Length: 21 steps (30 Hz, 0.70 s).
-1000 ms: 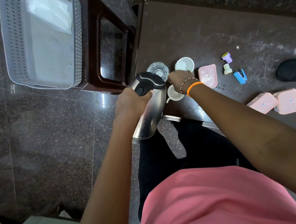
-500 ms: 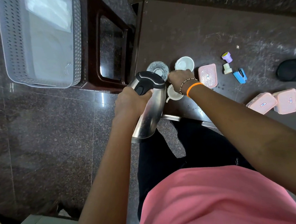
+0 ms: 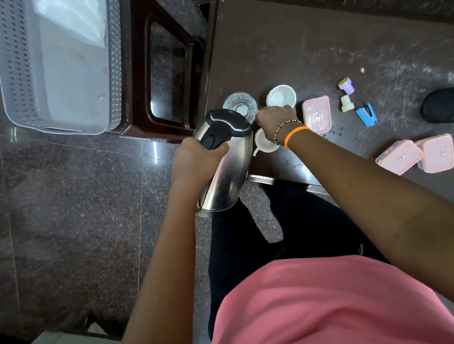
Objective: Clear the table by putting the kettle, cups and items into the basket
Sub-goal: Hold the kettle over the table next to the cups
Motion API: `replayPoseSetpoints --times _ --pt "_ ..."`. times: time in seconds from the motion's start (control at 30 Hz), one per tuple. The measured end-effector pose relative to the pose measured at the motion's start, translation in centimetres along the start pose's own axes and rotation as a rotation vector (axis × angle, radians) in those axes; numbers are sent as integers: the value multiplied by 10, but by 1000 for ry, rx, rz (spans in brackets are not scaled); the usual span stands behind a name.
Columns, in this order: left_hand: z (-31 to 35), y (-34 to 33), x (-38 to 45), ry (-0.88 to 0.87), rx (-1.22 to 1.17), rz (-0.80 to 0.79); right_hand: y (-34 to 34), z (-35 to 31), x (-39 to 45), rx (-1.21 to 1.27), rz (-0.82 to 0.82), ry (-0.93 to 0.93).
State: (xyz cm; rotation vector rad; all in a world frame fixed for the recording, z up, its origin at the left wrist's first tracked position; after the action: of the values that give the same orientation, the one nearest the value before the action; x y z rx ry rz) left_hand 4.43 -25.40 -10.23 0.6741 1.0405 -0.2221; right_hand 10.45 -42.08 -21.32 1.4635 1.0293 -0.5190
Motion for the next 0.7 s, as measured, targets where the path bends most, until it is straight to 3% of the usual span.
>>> replayPoseSetpoints --times 0.27,0.57,0.7 --pt "-28 -10 -1 -11 -96 4 -1 2 -3 8 12 -15" --pt "-57 -20 -13 -137 -215 -6 -4 -3 -10 9 8 -34" --pt "-73 -8 -23 -191 -283 34 -8 -8 -24 5 111 -86"
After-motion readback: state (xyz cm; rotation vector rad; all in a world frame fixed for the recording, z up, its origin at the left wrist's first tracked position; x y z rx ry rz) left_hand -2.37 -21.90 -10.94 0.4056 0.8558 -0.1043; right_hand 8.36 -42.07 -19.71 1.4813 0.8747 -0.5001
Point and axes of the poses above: each hand's wrist, its own x-axis towards the middle knuckle, its own y-axis out of the back of the hand, z = x × y, the point moved 8 cm from there along x, towards the middle knuckle, and after that the axes turned 13 degrees about -z, right-handed, at the moved point
